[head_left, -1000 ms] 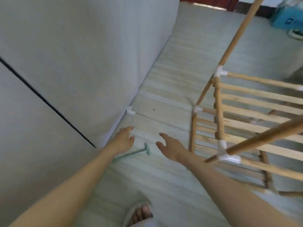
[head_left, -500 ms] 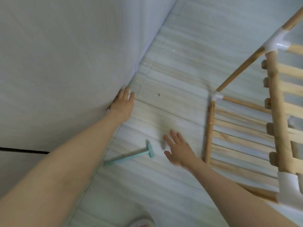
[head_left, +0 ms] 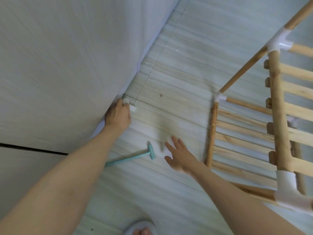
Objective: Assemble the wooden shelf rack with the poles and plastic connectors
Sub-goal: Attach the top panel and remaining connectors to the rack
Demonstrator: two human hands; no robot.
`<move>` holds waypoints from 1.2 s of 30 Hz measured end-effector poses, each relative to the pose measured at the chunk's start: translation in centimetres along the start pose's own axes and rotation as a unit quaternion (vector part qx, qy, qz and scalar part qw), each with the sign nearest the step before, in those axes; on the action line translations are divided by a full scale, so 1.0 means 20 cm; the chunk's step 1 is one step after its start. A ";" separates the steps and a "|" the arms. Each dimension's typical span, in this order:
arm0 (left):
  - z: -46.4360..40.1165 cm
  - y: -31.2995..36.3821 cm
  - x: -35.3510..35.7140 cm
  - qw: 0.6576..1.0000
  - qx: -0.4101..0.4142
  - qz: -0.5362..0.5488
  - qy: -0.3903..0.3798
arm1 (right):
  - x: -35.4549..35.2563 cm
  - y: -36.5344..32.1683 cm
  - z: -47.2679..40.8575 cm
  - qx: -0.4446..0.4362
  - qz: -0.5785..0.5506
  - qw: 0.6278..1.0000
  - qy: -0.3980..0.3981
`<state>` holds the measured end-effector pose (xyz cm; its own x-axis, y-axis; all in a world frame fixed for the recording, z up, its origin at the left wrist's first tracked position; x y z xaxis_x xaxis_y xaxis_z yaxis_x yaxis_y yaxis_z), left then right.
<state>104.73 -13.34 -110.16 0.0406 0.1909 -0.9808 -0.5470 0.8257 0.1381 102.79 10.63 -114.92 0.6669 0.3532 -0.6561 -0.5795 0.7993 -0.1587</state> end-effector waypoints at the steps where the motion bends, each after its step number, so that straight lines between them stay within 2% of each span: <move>1: 0.01 0.01 -0.03 0.999 0.010 0.001 0.030 | 0.00 0.00 0.00 -0.002 -0.001 1.000 -0.001; 4: 0.01 0.06 -0.06 0.996 0.051 0.007 0.074 | 0.01 0.00 0.00 -0.006 0.000 1.000 -0.006; 8: -0.01 0.04 0.09 0.996 0.027 0.070 -0.045 | 0.01 0.00 0.01 -0.010 0.002 1.000 -0.009; 12: 0.06 0.02 0.14 0.990 0.009 0.126 -0.064 | 0.03 0.00 0.03 -0.001 -0.014 0.999 -0.034; 17: 0.19 0.08 0.11 0.960 -0.004 0.258 -0.108 | 0.05 -0.04 0.11 0.046 -0.167 0.982 -0.078; 21: 0.36 0.20 -0.14 0.926 -0.006 0.375 -0.051 | -0.09 -0.10 0.30 0.047 -0.260 0.964 -0.031; 24: 0.53 0.28 -0.41 0.881 -0.014 0.473 0.017 | -0.27 -0.13 0.55 0.024 -0.391 0.920 0.010; 28: 0.74 0.44 -0.85 0.832 0.032 0.549 0.069 | -0.55 -0.17 0.98 -0.042 -0.534 0.843 0.045; 32: 0.94 0.63 -1.36 0.791 0.127 0.590 0.101 | -0.85 -0.21 1.43 -0.131 -0.609 0.777 0.087; 36: 1.18 0.83 -1.87 0.776 0.235 0.565 0.153 | -1.07 -0.21 1.86 -0.215 -0.609 0.755 0.116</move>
<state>113.86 5.79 -67.89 -0.4830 0.8583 -0.1733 0.2799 0.3389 0.8982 108.37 17.88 -72.86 0.7568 -0.6504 0.0658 0.2646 0.2127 -0.9406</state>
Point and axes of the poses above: each hand's wrist, its own z-axis away from the middle knuckle, its own x-axis out of the palm, y = z × x, the point moved 10 cm from there along -z, towards the middle knuckle, and after that the axes turned 6 degrees about x, right-handed, at the moved point
